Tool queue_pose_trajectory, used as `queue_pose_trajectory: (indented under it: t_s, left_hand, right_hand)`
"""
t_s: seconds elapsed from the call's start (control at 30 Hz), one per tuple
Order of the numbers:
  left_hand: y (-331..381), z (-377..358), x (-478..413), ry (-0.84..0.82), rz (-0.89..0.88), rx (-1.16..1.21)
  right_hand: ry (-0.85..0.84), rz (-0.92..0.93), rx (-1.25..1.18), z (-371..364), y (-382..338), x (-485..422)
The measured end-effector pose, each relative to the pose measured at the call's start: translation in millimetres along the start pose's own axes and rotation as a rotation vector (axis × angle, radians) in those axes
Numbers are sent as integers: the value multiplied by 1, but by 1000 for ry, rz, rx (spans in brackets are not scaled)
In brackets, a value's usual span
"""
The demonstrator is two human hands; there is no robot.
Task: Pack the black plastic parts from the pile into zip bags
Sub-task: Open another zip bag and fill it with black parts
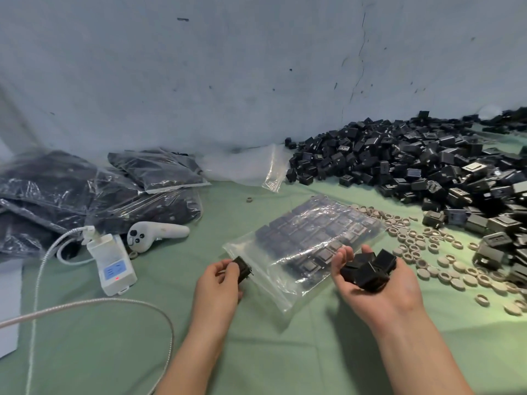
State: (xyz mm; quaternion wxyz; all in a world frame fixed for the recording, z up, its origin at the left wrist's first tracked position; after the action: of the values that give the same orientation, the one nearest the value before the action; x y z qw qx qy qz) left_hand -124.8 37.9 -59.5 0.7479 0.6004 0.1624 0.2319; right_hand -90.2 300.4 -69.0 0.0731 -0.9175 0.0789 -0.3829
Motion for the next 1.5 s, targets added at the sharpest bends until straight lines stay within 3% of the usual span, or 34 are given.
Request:
queue_pose_trajectory:
  t_s: [0.1,0.17,0.3,0.43,0.67,1.33,1.4,1.5]
  left_hand:
    - [18,-8,8,-46,-324,-282]
    - [20,-13,12,-49,-445,-448]
    - [26,-11,7,25,-535,-547]
    - [25,6,1,119,-507,-459]
    - [16,-16,30,-96,-786,-714]
    - [9,-60,-6,-161,-863,-967]
    - [12,-53,-4,-127,-848,-902]
    - [30,-25,3,28,-805,-625]
  right_hand:
    - [-10,-1,12,-1,2,0]
    - [-10,-1,21,-1,3,0]
    - [-17,0,38,-1,5,0]
    - [-25,1,44,-3,5,0]
    - [-30,-5,50,-6,6,-1]
    - [-95,-29,89,-13,8,-2]
    - [-103,-42,103,-13,11,-2]
    - [-108,-68,134,-14,16,-2]
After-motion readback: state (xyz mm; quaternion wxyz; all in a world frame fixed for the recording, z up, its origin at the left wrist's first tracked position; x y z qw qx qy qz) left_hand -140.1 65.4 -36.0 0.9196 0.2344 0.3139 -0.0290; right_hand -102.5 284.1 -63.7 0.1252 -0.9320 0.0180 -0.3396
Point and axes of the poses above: each hand's wrist, its own x-axis away from the middle knuckle, its own z-axis out of the back of the hand, y = z × x, the point moved 9 cm from there along -x, towards the middle knuckle, and after that the axes turned 15 degrees about y, right-handed, at the moved point
